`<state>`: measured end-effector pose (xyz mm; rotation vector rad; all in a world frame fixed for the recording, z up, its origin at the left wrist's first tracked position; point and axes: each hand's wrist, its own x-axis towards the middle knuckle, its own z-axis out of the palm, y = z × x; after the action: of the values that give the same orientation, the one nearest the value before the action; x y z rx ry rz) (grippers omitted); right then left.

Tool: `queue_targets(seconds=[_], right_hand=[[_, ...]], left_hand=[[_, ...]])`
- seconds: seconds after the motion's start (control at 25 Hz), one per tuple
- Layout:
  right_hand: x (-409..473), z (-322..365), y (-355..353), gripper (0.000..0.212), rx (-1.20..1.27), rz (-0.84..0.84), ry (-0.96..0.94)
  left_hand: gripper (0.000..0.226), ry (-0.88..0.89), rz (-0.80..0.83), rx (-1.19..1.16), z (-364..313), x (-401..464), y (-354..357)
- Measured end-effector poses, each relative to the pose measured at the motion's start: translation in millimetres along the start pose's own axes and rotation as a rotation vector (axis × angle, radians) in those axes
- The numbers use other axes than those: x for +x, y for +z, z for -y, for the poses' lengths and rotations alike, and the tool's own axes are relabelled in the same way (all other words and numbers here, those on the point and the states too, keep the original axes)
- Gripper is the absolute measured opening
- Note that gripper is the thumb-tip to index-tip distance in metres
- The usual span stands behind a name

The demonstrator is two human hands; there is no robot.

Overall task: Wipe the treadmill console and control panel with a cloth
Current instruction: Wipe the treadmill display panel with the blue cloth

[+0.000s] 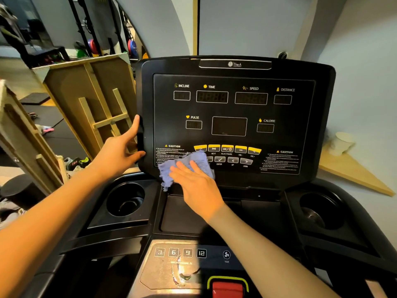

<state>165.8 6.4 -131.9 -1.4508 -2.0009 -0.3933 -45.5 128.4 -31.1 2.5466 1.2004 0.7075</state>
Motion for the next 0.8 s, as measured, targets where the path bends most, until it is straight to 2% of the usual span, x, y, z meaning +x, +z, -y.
queue_targets(seconds=[0.12,0.4,0.68,0.8], right_hand=[[-24.0,-24.7,-23.4,0.060,-0.084,0.019,0.009],[-71.5,-66.8,-78.6,0.055,-0.095,-0.037,0.123],[-105.7,-100.0,-115.7,0.059,-0.196,0.018,0.182],[-117.1,-112.0,-128.2,0.062,-0.228,-0.008,0.231]], left_hand=[[0.104,0.003,0.005,-0.019,-4.4,-1.1,-2.4],[0.104,-0.016,0.007,-0.031,-12.6,-3.6,-4.3],[0.104,-0.036,0.009,-0.034,-14.9,-3.7,-3.8],[0.105,-0.039,0.008,-0.043,-14.6,-3.6,-4.7]])
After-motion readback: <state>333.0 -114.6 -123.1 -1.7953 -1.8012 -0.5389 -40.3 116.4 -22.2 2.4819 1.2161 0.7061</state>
